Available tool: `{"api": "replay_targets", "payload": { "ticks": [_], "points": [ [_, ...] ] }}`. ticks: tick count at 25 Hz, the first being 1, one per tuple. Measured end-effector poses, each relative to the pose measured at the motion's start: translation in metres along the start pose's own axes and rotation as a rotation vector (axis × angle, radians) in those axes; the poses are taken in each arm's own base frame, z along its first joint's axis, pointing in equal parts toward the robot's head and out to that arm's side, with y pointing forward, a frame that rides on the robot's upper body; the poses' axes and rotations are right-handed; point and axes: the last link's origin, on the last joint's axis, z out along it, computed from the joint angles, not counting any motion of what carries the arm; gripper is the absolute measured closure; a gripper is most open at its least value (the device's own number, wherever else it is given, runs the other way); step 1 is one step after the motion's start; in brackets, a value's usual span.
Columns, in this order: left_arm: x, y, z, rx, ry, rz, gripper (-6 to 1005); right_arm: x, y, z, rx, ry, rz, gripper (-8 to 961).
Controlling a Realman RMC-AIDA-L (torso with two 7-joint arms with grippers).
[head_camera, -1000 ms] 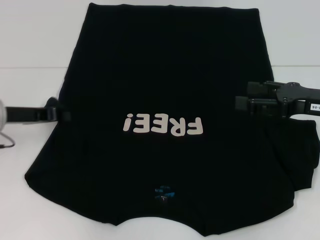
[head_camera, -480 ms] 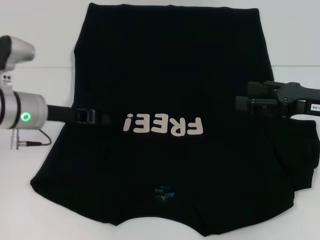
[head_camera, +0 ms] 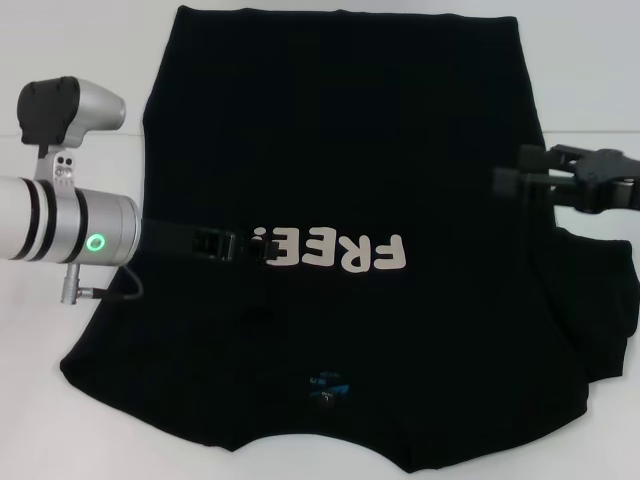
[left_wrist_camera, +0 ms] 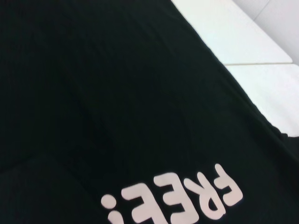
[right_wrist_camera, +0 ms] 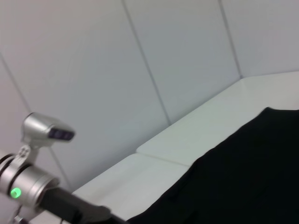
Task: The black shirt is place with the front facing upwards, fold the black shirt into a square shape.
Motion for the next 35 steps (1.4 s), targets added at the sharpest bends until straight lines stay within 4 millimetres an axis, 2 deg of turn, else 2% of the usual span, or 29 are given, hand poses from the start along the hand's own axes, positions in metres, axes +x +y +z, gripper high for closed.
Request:
{"api": "replay_targets", "payload": {
  "ticks": [5, 7, 9, 10, 11, 17, 20, 25, 35],
  "points": [
    [0.003, 0.007, -0.014, -0.084, 0.059, 0.023, 477, -0.004, -0.015, -0.015, 0.076, 0.026, 0.111, 49],
    [0.002, 0.019, -0.021, -0.199, 0.103, 0.082, 433, -0.003, -0.023, -0.026, 0.123, 0.075, 0.204, 49],
    [-0.005, 0.038, -0.028, -0.354, 0.175, 0.214, 389, -0.001, -0.030, -0.040, 0.166, 0.137, 0.291, 50],
    [-0.008, 0.044, -0.031, -0.403, 0.214, 0.271, 279, 0.001, -0.034, -0.049, 0.192, 0.169, 0.334, 50],
    [-0.013, 0.051, -0.031, -0.445, 0.248, 0.324, 168, 0.003, -0.036, -0.056, 0.215, 0.197, 0.374, 50],
    [-0.040, 0.071, -0.010, -0.522, 0.306, 0.543, 63, 0.020, -0.041, -0.095, 0.326, 0.318, 0.520, 50],
    [-0.049, 0.079, 0.000, -0.532, 0.272, 0.645, 63, 0.029, -0.039, -0.106, 0.352, 0.372, 0.586, 50],
    [-0.052, 0.083, 0.008, -0.535, 0.230, 0.706, 63, 0.043, -0.033, -0.106, 0.353, 0.454, 0.659, 50],
    [-0.050, 0.077, 0.010, -0.487, 0.223, 0.730, 63, 0.058, -0.033, -0.071, 0.340, 0.471, 0.694, 51]
  ]
}}
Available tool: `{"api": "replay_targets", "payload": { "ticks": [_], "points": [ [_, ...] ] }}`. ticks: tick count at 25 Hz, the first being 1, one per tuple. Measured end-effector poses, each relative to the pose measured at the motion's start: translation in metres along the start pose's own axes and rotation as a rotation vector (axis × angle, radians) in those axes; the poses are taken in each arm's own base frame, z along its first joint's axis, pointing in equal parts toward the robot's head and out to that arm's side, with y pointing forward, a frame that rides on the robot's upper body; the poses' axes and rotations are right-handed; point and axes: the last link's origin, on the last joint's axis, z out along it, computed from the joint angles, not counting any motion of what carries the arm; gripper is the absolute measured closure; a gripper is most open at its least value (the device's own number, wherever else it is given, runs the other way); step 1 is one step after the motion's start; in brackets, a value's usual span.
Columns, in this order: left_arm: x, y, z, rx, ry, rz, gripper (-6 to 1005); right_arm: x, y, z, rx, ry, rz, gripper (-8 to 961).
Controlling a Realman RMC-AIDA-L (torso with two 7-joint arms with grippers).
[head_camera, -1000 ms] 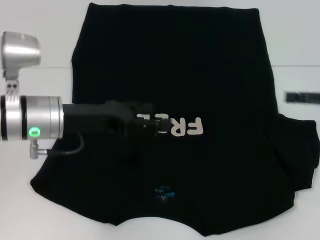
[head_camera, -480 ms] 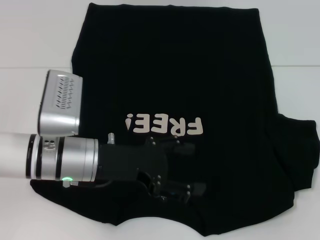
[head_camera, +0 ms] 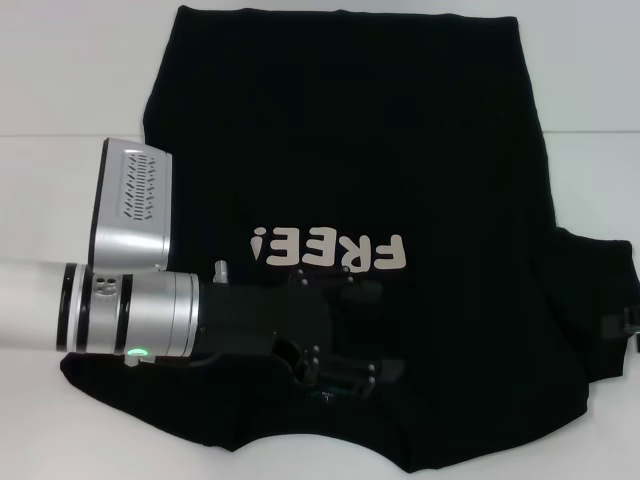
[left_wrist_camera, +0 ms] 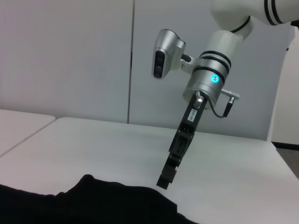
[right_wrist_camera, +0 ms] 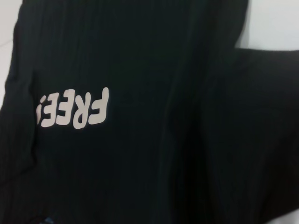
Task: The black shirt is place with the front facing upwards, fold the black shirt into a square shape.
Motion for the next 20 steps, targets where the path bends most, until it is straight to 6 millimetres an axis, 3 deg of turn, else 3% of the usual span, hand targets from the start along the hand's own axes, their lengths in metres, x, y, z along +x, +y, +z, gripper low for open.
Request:
{"api": "replay_targets", "payload": {
  "ticks": [2, 7, 20],
  "points": [
    [0.000, -0.001, 0.000, 0.006, -0.002, -0.001, 63, -0.001, 0.001, 0.008, 0.009, 0.008, -0.003, 51],
    [-0.001, -0.002, -0.001, 0.013, -0.002, -0.008, 63, -0.003, 0.003, 0.019, 0.035, 0.022, -0.009, 175],
    [0.000, -0.003, -0.002, 0.024, 0.006, -0.012, 63, -0.004, -0.002, 0.023, 0.068, -0.017, -0.011, 623]
  ]
}}
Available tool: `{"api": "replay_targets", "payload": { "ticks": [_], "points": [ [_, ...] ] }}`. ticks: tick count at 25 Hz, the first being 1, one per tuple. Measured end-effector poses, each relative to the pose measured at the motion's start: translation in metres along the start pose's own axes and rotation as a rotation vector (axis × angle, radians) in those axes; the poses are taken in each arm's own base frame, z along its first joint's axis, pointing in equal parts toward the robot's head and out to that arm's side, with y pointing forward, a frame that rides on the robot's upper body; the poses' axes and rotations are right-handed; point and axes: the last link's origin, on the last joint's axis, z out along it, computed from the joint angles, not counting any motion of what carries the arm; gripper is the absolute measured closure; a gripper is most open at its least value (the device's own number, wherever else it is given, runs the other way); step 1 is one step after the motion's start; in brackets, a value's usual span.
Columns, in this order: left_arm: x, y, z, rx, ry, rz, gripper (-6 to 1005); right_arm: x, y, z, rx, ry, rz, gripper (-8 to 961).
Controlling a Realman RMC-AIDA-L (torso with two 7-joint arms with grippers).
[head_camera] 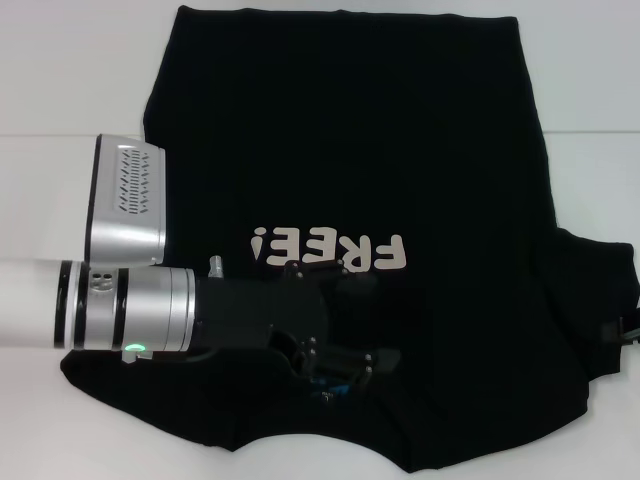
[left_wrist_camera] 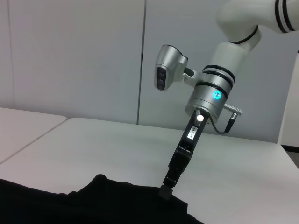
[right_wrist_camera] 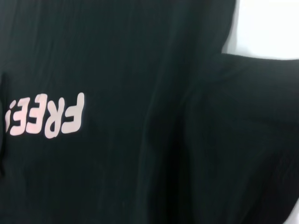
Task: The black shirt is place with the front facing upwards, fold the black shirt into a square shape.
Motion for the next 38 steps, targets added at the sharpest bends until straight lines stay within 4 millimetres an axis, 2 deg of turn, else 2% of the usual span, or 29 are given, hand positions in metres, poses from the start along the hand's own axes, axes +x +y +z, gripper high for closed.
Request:
{"api": "replay_targets", "payload": {
  "ticks": [9, 11, 20, 38],
  "points": [
    [0.001, -0.001, 0.002, 0.001, -0.005, -0.007, 62, 0.002, -0.003, 0.001, 0.008, -0.026, 0.006, 846],
    [0.001, -0.001, 0.002, 0.002, -0.005, -0.009, 62, 0.000, -0.005, -0.002, 0.016, -0.045, 0.006, 941],
    [-0.001, 0.000, 0.002, 0.006, 0.004, -0.029, 62, -0.005, -0.017, -0.025, 0.031, -0.130, 0.002, 925],
    [-0.004, 0.002, 0.000, 0.016, 0.016, -0.059, 62, -0.021, -0.019, -0.043, 0.088, -0.168, -0.125, 894]
  ]
}}
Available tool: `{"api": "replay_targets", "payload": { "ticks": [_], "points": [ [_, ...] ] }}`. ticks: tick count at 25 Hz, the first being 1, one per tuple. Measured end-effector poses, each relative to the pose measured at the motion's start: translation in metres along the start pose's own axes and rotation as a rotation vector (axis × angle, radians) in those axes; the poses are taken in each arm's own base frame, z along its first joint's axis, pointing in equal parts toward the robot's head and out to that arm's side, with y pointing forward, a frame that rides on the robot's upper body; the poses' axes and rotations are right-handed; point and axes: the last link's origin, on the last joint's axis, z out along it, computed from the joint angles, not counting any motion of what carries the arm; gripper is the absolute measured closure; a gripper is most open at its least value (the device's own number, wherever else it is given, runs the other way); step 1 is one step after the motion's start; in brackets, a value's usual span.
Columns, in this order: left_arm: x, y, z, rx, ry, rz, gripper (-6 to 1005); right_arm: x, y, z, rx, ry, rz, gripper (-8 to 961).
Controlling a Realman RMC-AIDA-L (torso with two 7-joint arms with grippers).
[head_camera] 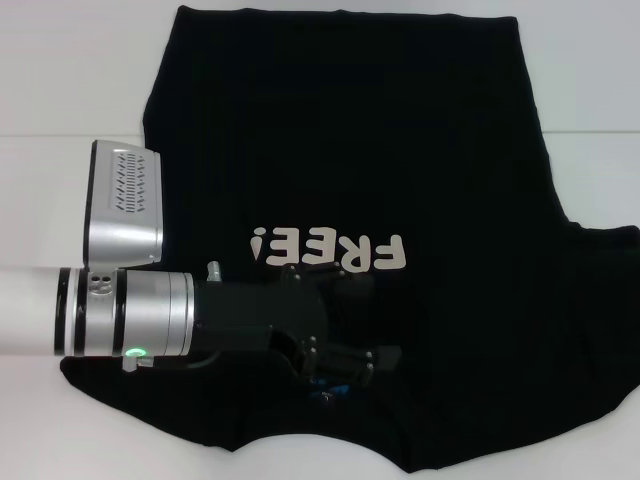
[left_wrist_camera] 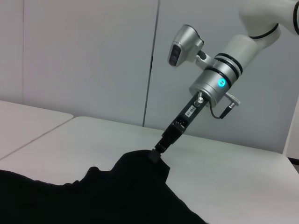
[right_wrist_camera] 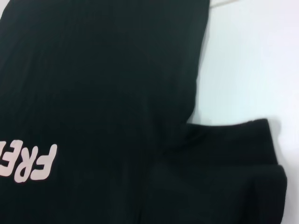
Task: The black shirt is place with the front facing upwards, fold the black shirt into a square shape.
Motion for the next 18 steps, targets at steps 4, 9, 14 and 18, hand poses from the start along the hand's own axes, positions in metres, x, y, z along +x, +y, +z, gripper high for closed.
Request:
{"api": "replay_targets", "payload": {
  "ticks": [4, 9, 14, 18],
  "points": [
    [0.001, 0.000, 0.000, 0.002, 0.005, -0.008, 62, -0.006, 0.005, 0.001, -0.011, -0.006, -0.020, 887],
    [0.002, 0.000, 0.000, 0.000, 0.011, -0.015, 62, -0.016, 0.024, 0.007, -0.070, 0.006, -0.076, 879],
    [0.004, -0.002, -0.004, 0.012, 0.025, -0.034, 62, -0.034, 0.056, 0.023, -0.135, 0.018, -0.157, 870],
    [0.004, -0.004, -0.011, 0.034, 0.053, -0.050, 63, -0.048, 0.088, 0.045, -0.155, 0.050, -0.247, 863]
  ]
}}
